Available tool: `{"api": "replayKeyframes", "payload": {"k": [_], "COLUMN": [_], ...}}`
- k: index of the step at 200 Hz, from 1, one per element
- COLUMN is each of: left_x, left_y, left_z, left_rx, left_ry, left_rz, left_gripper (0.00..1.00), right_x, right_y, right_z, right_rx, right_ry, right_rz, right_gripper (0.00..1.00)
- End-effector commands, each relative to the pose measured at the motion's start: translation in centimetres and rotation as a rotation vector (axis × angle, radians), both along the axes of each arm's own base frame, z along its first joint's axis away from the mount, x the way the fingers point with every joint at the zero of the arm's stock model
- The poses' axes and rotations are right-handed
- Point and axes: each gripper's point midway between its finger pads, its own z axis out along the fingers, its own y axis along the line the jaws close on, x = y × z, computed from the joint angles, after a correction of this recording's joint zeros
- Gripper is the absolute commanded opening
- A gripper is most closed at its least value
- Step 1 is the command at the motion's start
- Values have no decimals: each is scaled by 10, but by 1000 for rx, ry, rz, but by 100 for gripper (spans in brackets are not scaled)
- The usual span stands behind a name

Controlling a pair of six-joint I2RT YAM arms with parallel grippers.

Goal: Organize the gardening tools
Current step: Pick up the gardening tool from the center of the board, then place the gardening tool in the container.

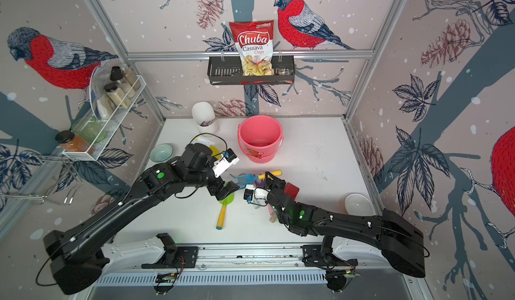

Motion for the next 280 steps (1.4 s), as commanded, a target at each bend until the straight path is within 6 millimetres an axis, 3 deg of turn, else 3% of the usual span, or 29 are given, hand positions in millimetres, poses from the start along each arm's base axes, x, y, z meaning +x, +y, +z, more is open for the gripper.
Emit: {"api": "replayKeyframes", "payload": {"k": [1, 28, 70, 94, 99, 141, 185, 280], "left_x": [20, 26, 33, 35, 36, 41, 43, 49], "left_y": [7, 17, 21, 17, 15, 8, 9, 15], "left_z": [39, 51, 66, 58, 56, 37, 30, 18], "left_rx": [-133, -171, -314, -390, -398, -426, -444, -430], "left_ry": [-131, -186, -281, -270, -264, -225, -220, -215], "left_rz": [89, 138, 202, 216, 220, 224, 239, 265], "left_gripper": [96, 97, 96, 96, 96, 96, 96, 96], "right_x": [11, 30, 73, 96, 103, 142, 181, 230], "right_y": [-9, -10, -4, 0, 4, 9, 15, 39], "right_z": [11, 33, 83, 111, 107, 131, 115, 56], "right_rx": [148, 298, 568, 765, 788, 1058, 1182, 1223], "right_ry": [40, 82, 136, 187, 215, 309, 402, 521], "right_rz": [-94, -147, -213, -208, -211, -176, -199, -297], "right_gripper": [0, 0, 0, 0, 0, 0, 0, 0]}}
